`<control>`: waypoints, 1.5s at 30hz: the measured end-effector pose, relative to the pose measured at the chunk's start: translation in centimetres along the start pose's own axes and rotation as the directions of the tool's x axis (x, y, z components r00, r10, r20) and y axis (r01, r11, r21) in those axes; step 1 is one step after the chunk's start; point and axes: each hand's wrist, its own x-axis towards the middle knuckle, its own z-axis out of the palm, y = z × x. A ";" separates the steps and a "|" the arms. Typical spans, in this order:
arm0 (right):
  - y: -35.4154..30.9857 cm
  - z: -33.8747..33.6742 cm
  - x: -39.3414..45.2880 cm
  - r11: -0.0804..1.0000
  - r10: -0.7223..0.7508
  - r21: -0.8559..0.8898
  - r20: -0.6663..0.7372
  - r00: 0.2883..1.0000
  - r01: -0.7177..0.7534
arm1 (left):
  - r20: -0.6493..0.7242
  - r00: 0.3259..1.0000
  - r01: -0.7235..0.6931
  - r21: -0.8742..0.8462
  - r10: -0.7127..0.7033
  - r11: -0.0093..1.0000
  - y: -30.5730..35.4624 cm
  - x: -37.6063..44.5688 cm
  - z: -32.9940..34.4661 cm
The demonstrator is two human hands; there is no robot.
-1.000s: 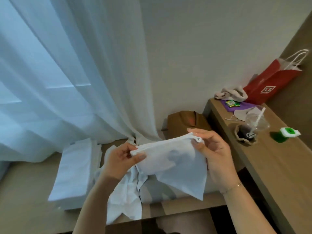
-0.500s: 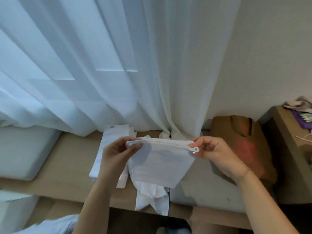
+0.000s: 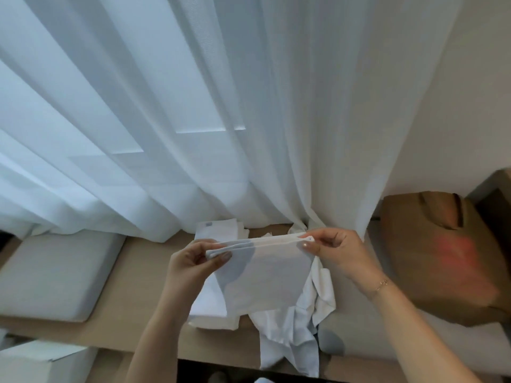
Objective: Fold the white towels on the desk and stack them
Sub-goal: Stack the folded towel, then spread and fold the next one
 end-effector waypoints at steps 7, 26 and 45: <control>3.2 12.8 1.1 1.000 0.021 -0.004 -0.162 0.987 -0.022 | 0.184 0.983 0.027 -0.100 -0.008 0.995 -4.5 4.5 -12.6; 10.1 27.8 7.6 0.991 0.104 -0.042 -0.352 0.930 -0.126 | 0.237 0.963 0.189 -0.238 -0.132 0.953 -14.0 14.8 -24.8; 41.2 19.5 31.3 0.875 0.456 0.022 -0.369 0.810 -0.483 | -0.024 0.933 0.360 0.038 -0.359 0.932 -41.5 36.6 -12.5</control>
